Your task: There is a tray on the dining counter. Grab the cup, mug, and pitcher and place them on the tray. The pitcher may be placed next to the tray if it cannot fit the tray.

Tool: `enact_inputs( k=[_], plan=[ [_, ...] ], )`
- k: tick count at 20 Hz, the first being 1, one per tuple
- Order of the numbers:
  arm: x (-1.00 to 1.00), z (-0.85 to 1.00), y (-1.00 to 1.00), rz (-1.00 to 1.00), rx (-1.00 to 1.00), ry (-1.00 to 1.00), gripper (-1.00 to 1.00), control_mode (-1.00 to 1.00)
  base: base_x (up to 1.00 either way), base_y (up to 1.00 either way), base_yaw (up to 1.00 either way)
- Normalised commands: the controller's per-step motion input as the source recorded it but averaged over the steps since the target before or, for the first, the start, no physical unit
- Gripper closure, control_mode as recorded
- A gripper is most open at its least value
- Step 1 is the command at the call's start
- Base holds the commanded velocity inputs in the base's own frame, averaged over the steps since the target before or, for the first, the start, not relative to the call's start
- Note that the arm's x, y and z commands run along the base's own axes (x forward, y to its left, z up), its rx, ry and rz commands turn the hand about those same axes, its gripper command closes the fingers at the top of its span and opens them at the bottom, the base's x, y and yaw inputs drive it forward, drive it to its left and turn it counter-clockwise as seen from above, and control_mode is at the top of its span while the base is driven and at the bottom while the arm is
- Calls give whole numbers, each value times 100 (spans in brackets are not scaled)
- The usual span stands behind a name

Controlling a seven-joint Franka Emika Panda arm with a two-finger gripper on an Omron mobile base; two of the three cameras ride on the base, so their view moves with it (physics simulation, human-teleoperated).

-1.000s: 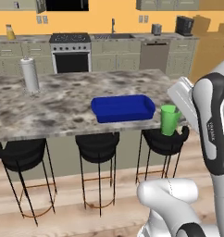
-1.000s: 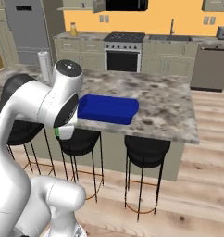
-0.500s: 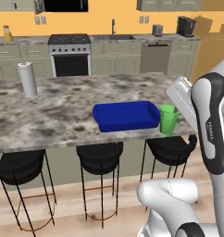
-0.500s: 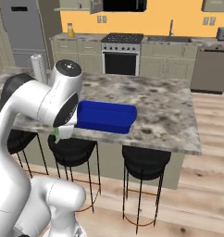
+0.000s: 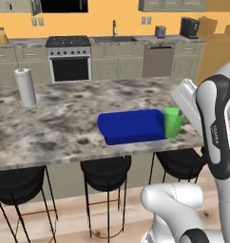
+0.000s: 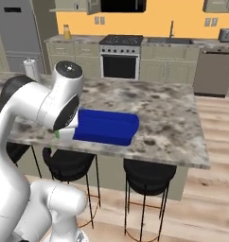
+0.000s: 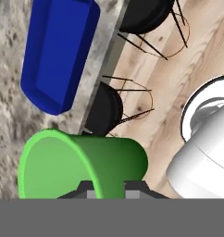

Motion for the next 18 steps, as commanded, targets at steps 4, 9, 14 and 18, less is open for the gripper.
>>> enact_inputs(
  k=[4,9,14,18],
  plan=[
    [0,0,0,0,0,0,100,100,59,8,-2],
    [0,0,0,0,0,0,100,100,55,0,0],
    [0,0,0,0,0,0,100,100,51,1,0],
    [0,0,0,0,0,0,100,100,49,3,0]
  ],
)
